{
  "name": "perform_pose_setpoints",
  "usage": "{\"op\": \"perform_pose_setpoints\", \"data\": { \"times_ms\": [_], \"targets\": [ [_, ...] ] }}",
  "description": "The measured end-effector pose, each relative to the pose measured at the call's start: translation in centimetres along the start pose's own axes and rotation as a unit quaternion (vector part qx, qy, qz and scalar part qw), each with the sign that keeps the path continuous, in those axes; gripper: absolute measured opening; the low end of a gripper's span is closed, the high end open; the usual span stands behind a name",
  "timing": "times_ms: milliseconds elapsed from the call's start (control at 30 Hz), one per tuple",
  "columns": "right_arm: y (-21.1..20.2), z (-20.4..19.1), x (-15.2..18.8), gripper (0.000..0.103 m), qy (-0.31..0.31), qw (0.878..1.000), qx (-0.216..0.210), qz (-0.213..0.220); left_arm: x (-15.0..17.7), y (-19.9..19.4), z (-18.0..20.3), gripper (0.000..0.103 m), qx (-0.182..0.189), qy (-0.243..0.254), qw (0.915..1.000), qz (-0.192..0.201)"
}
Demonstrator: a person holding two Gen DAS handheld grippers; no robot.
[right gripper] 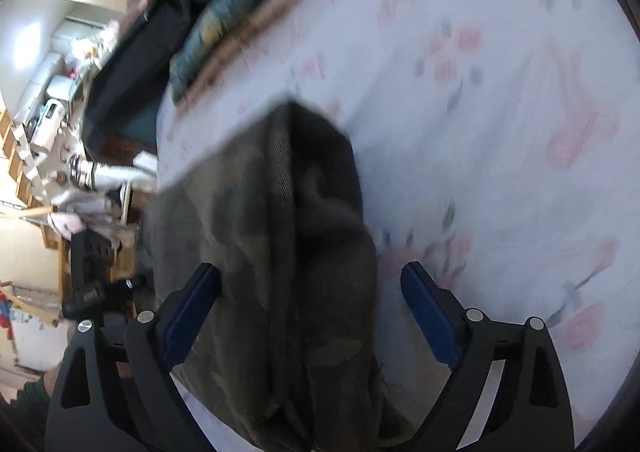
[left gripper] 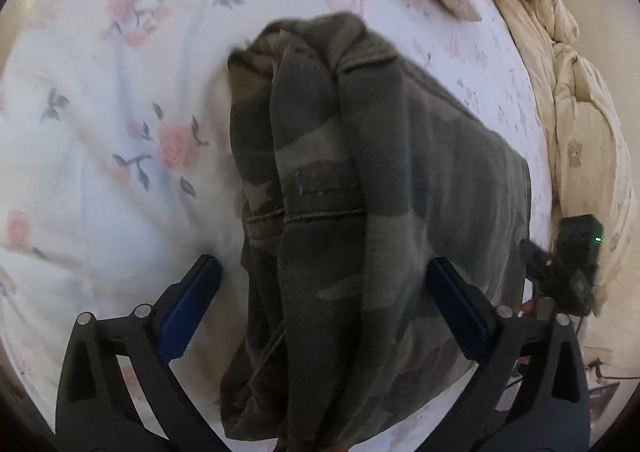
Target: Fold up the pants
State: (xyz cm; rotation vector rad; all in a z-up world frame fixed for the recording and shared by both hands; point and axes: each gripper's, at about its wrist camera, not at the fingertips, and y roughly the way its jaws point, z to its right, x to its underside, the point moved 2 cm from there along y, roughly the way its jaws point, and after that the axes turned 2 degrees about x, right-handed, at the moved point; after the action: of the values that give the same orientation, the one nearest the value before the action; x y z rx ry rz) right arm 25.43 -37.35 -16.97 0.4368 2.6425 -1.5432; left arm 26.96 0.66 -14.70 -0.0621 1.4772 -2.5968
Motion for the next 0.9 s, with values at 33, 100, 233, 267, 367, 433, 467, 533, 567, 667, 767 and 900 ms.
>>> {"op": "perform_pose_setpoints", "data": {
  "times_ms": [33, 100, 233, 267, 367, 433, 467, 533, 567, 667, 767, 900],
  "targets": [
    [0.6, 0.1, 0.4, 0.094, 0.000, 1.000, -0.016, -0.018, 0.3, -0.1, 0.1, 0.103, 0.002, 0.004, 1.0000, -0.003],
    [1.0, -0.4, 0.8, 0.094, -0.011, 0.998, -0.043, -0.038, 0.6, -0.1, 0.3, 0.103, -0.001, 0.020, 0.9997, -0.015],
    [2.5, -1.5, 1.5, 0.096, -0.035, 0.996, -0.042, -0.065, 1.4, 0.4, 0.9, 0.103, -0.012, 0.049, 0.9984, -0.026],
    [2.7, -1.7, 1.5, 0.099, -0.036, 0.996, -0.039, -0.064, 1.4, 0.8, 0.8, 0.103, -0.009, 0.047, 0.9984, -0.030],
    [3.5, -2.7, 1.1, 0.098, -0.023, 0.998, -0.024, -0.062, 1.0, 1.4, 1.4, 0.103, -0.026, 0.054, 0.9977, -0.032],
    [4.4, -5.0, 1.4, 0.087, -0.045, 0.996, -0.033, -0.071, 1.0, 1.4, 2.1, 0.092, -0.029, 0.060, 0.9974, -0.026],
    [5.0, -6.2, 1.7, 0.087, -0.070, 0.995, -0.011, -0.069, 1.1, 1.3, 2.4, 0.088, -0.028, 0.066, 0.9972, -0.021],
    [5.8, -7.0, 2.3, 0.084, -0.084, 0.994, 0.013, -0.070, 1.4, 1.3, 3.2, 0.070, -0.021, 0.078, 0.9966, -0.016],
    [5.9, -6.9, 2.3, 0.079, -0.083, 0.994, 0.017, -0.066, 1.4, 1.3, 3.4, 0.067, -0.019, 0.084, 0.9962, -0.014],
    [5.3, -6.7, 2.4, 0.054, -0.073, 0.995, 0.014, -0.066, 1.5, 1.4, 3.9, 0.051, 0.000, 0.092, 0.9957, -0.012],
    [5.0, -8.1, 2.6, 0.040, -0.101, 0.993, 0.024, -0.051, 1.8, 0.6, 4.4, 0.036, 0.007, 0.108, 0.9941, 0.002],
    [4.0, -10.1, 3.3, 0.032, -0.117, 0.992, 0.033, -0.019, 2.8, -1.6, 5.7, 0.027, 0.018, 0.131, 0.9907, 0.032]
  ]
}}
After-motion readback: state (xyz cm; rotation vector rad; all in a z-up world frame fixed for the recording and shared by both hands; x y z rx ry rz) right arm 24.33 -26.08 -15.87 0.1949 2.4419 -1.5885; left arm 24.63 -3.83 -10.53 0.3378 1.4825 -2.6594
